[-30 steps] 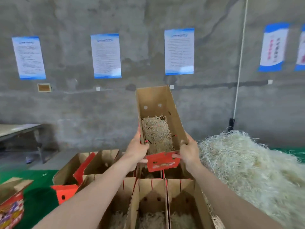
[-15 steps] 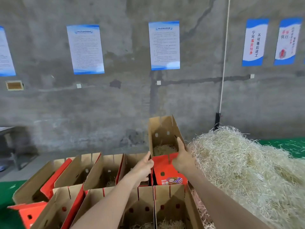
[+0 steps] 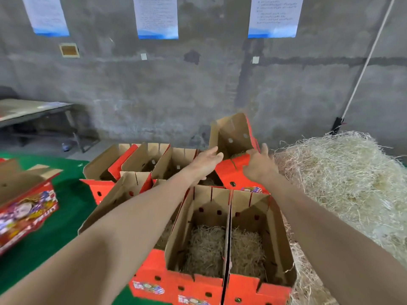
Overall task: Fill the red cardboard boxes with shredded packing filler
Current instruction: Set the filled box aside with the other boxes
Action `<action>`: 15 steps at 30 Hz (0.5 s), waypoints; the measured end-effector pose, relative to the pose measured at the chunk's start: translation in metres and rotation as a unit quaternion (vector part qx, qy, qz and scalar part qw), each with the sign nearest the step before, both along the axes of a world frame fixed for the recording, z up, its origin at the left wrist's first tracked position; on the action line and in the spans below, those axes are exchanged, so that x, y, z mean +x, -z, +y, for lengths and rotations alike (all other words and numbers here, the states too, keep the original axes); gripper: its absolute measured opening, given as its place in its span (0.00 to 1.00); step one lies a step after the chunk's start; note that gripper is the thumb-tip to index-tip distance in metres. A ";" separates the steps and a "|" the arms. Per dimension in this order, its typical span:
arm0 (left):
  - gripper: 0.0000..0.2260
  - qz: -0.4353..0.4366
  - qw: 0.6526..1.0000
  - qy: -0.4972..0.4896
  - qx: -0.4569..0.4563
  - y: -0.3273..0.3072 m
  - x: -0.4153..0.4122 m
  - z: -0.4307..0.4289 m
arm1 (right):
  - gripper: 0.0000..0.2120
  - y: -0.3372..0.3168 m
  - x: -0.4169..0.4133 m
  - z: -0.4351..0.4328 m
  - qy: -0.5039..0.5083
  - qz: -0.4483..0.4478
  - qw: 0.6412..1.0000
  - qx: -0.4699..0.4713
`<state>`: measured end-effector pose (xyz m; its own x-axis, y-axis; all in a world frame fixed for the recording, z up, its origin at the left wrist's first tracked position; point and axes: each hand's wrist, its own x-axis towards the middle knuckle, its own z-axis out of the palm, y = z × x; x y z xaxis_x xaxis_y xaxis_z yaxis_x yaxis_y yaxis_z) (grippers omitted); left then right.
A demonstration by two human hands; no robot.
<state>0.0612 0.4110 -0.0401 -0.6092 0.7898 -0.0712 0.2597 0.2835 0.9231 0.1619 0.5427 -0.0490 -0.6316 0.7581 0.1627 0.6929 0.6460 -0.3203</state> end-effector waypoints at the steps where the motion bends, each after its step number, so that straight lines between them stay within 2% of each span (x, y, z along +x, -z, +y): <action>1: 0.23 0.000 1.000 -0.008 0.003 -0.001 -0.002 -0.007 | 0.23 -0.001 -0.001 -0.005 -0.003 0.010 1.000 0.008; 4: 0.23 0.034 0.999 -0.020 0.015 -0.004 -0.004 -0.028 | 0.20 -0.002 -0.004 -0.023 -0.031 0.073 0.995 0.066; 6: 0.21 0.168 0.985 -0.041 0.009 -0.008 0.001 -0.050 | 0.18 -0.004 -0.005 -0.037 -0.062 0.136 0.984 0.101; 8: 0.17 0.328 0.940 -0.092 0.014 -0.008 0.007 -0.081 | 0.13 -0.010 -0.006 -0.056 -0.095 0.194 0.970 0.108; 10: 0.16 0.420 0.897 -0.111 0.079 -0.008 0.012 -0.119 | 0.07 -0.017 -0.008 -0.085 -0.136 0.238 0.952 0.137; 12: 0.16 0.443 0.875 -0.119 0.154 -0.005 0.015 -0.166 | 0.04 -0.025 -0.013 -0.130 -0.208 0.278 0.920 0.179; 15: 0.12 0.410 0.882 -0.142 0.183 0.011 0.006 -0.250 | 0.05 -0.029 -0.023 -0.224 -0.347 0.285 0.876 0.178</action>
